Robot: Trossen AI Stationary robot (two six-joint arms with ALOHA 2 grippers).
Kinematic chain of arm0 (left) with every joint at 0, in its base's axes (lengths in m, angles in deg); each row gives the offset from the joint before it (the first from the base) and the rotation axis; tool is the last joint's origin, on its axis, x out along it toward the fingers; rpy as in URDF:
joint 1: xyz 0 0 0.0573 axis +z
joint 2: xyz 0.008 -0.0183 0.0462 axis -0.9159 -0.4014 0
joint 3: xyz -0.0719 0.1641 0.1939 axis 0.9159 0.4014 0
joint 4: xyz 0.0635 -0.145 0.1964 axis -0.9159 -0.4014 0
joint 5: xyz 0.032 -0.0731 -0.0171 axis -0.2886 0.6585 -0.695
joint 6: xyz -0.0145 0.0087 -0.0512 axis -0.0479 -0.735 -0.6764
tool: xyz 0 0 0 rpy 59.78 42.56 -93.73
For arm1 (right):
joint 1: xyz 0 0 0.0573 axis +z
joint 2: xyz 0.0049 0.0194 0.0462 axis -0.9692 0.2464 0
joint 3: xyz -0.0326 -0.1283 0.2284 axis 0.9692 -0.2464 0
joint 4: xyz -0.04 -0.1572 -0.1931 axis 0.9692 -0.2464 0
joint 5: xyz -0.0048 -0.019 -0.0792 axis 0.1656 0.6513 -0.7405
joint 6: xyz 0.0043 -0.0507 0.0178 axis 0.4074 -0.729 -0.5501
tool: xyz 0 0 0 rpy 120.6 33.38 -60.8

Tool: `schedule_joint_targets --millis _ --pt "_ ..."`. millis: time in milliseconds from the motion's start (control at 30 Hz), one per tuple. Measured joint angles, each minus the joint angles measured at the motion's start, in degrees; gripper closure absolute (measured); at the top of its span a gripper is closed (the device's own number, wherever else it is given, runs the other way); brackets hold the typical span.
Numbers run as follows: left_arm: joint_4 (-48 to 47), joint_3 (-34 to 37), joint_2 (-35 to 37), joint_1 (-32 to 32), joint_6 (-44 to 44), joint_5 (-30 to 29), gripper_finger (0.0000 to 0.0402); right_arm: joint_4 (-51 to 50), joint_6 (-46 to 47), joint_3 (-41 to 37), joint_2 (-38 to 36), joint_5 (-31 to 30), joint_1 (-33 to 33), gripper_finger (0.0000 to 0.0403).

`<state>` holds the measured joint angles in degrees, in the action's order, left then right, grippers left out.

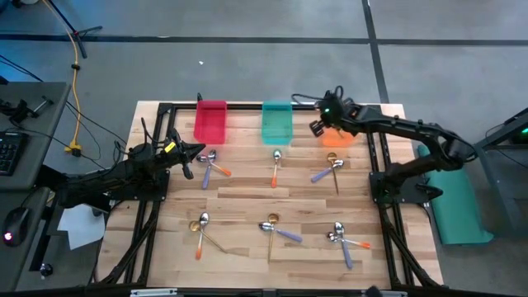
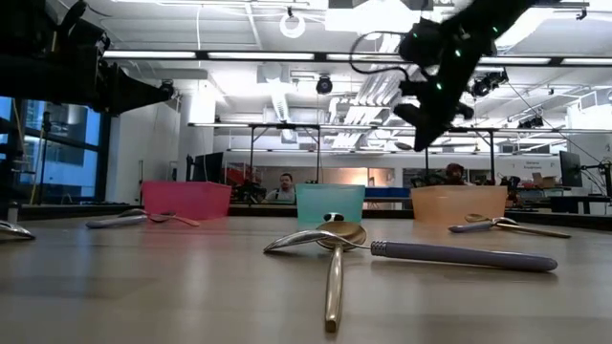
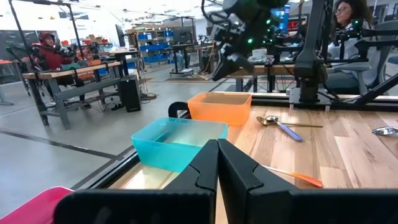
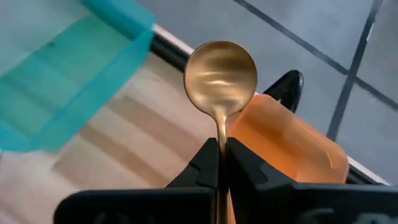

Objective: Sort silverware by color (type)
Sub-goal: Put the gold spoon into the orange bin

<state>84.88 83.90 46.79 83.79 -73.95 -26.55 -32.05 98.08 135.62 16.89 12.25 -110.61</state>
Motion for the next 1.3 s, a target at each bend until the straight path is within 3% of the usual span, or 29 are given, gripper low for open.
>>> schedule_joint_targets --millis 300,1300 --pt "0.0 0.0 0.0 0.0 0.0 0.0 0.0401 4.9 -0.3 -5.8 1.8 6.3 -11.4 0.0403" --pt "0.0 0.0 0.0 0.0 0.0 0.0 0.0401 17.3 -5.2 -8.8 16.6 12.3 -17.4 0.0403"
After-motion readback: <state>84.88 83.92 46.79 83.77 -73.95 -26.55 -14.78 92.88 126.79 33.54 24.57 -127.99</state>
